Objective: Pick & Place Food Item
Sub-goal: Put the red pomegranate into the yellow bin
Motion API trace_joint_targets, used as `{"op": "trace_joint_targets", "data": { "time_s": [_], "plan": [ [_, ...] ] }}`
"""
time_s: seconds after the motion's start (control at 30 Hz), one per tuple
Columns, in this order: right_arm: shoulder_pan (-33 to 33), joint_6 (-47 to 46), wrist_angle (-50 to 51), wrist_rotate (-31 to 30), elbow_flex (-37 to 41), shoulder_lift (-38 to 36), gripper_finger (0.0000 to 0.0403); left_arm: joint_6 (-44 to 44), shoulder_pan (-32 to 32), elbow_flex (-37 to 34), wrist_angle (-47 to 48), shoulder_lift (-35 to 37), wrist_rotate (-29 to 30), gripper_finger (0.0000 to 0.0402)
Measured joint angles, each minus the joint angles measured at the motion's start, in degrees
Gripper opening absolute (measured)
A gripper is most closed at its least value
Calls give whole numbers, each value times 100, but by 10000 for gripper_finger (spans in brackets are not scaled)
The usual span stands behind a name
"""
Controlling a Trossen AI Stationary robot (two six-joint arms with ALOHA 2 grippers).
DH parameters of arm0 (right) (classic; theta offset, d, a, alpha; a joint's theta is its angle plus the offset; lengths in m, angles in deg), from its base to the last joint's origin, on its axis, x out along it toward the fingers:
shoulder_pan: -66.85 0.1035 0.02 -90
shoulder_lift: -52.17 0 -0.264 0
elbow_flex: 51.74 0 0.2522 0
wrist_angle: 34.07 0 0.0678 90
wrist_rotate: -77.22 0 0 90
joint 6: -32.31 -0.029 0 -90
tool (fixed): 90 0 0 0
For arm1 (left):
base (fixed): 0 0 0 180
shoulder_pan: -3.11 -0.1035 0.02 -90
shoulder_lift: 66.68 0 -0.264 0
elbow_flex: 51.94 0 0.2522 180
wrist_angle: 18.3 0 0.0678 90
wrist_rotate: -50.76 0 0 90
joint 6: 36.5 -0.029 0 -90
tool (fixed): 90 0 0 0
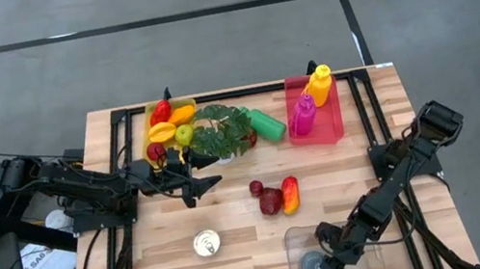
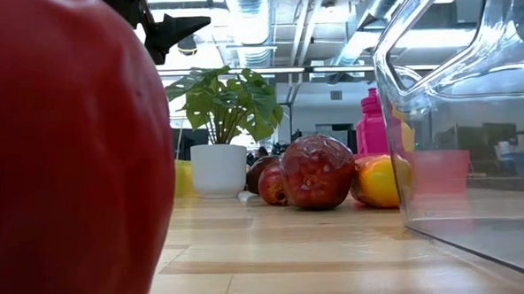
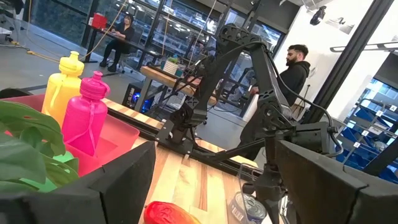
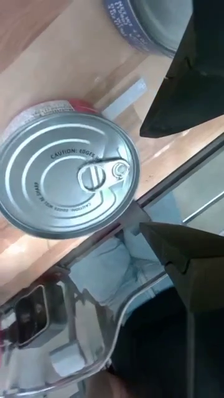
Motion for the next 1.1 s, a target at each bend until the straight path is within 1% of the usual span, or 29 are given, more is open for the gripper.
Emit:
{"op": "trace_joint_targets", "data": {
  "time_s": [0.17, 0.27, 0.4, 0.53, 0.77, 0.93, 1.1],
  "plan": [
    [0, 420, -68, 42, 0, -85, 213, -1, 0, 0, 0, 0, 0, 321],
    [-42, 721, -57, 60, 0, -309, 200, -1, 2, 0, 0, 0, 0, 321],
    [-115, 1509, -42, -181, 0, -776, 176, 0, 2, 0, 0, 0, 0, 321],
    [-243, 2594, -23, -424, 0, -1241, 147, -1, 1, 0, 1, 0, -1, 321],
    [-620, 4916, -24, -715, 0, -1956, 106, -1, 2, 0, 2, 0, -1, 321],
    [-933, 6413, -17, -852, 0, -2309, 93, -1, 2, 0, 2, 0, 0, 321],
    [-1226, 7699, -7, -958, 0, -2490, 92, -1, 2, 0, 3, 0, 0, 321]
  ]
}}
